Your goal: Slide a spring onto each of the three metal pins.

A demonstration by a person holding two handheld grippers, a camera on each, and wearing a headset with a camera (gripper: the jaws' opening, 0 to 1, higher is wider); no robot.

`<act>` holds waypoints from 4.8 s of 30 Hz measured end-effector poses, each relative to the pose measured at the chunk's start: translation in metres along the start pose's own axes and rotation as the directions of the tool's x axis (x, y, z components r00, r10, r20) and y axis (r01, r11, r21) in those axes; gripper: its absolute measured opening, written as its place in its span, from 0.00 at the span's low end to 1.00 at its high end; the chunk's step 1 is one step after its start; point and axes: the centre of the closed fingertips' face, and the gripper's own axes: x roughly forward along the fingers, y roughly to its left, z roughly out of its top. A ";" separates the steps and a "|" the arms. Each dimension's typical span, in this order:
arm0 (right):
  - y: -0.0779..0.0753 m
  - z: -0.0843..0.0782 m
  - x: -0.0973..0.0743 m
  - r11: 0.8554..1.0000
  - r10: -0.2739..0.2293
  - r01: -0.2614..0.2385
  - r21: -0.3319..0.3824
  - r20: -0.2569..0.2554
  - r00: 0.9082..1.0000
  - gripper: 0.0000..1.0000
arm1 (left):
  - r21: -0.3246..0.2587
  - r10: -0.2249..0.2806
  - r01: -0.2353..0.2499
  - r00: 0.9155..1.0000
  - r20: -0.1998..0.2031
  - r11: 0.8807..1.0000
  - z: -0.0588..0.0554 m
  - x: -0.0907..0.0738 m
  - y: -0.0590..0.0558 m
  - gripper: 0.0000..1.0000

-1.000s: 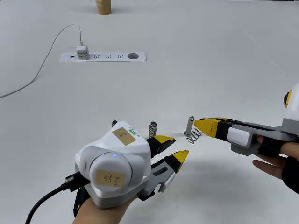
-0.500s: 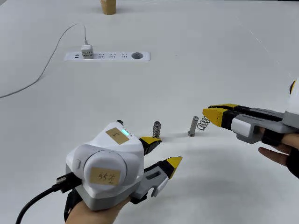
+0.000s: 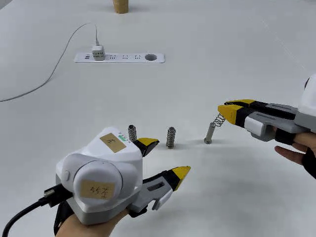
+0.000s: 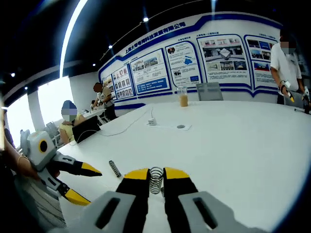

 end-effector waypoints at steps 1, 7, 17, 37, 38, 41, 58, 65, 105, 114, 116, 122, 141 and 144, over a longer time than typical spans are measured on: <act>-0.001 0.000 0.002 1.000 -0.003 0.003 -0.012 0.000 1.000 0.12 | -0.003 0.003 -0.003 1.000 0.000 1.000 0.000 -0.002 0.001 0.49; -0.002 -0.004 0.009 0.997 -0.019 0.017 -0.080 -0.025 1.000 0.12 | -0.013 0.030 -0.030 0.999 -0.012 0.999 -0.004 -0.009 0.009 0.53; -0.005 -0.011 0.018 0.987 -0.037 0.028 -0.156 -0.058 0.998 0.12 | -0.041 0.106 -0.106 0.994 -0.015 0.994 -0.009 -0.024 0.029 0.66; -0.009 -0.031 0.023 0.981 -0.072 0.052 -0.187 -0.104 0.992 0.12 | -0.117 0.174 -0.177 0.984 -0.032 0.977 -0.020 -0.033 0.050 0.84; -0.009 -0.032 0.023 0.981 -0.074 0.053 -0.188 -0.105 0.992 0.12 | -0.120 0.176 -0.178 0.984 -0.032 0.977 -0.021 -0.033 0.050 0.85; -0.009 -0.036 0.025 0.979 -0.079 0.055 -0.195 -0.117 0.990 0.12 | -0.125 0.175 -0.178 0.984 -0.036 0.976 -0.023 -0.034 0.051 0.86; -0.012 -0.058 0.033 0.983 -0.097 0.069 -0.168 -0.164 0.982 0.12 | -0.121 0.185 -0.190 0.981 -0.051 0.974 -0.029 -0.034 0.054 0.84; -0.012 -0.066 0.035 0.987 -0.099 0.072 -0.145 -0.184 0.978 0.12 | -0.122 0.186 -0.192 0.981 -0.056 0.974 -0.030 -0.034 0.054 0.83; 0.006 -0.063 0.013 0.995 -0.081 0.064 -0.082 -0.221 0.972 0.39 | -0.100 0.217 -0.225 0.973 -0.081 0.969 -0.026 -0.045 0.065 0.78; 0.021 -0.060 -0.003 0.997 -0.051 0.034 -0.072 -0.241 0.969 0.53 | -0.112 0.209 -0.222 0.971 -0.114 0.969 -0.028 -0.052 0.065 0.78; 0.023 -0.058 -0.006 0.997 -0.046 0.032 -0.066 -0.235 0.971 0.56 | -0.112 0.208 -0.221 0.971 -0.117 0.969 -0.028 -0.054 0.064 0.79; 0.031 -0.059 -0.014 0.997 -0.030 0.012 -0.073 -0.248 0.968 0.63 | -0.117 0.203 -0.216 0.972 -0.118 0.969 -0.027 -0.057 0.062 0.80; 0.046 -0.066 -0.039 0.998 -0.020 0.003 -0.066 -0.265 0.964 0.78 | -0.122 0.197 -0.212 0.972 -0.129 0.970 -0.023 -0.072 0.052 0.89; 0.048 -0.066 -0.042 0.998 -0.022 0.006 -0.061 -0.264 0.964 0.79 | -0.125 0.194 -0.210 0.972 -0.132 0.970 -0.023 -0.075 0.050 0.90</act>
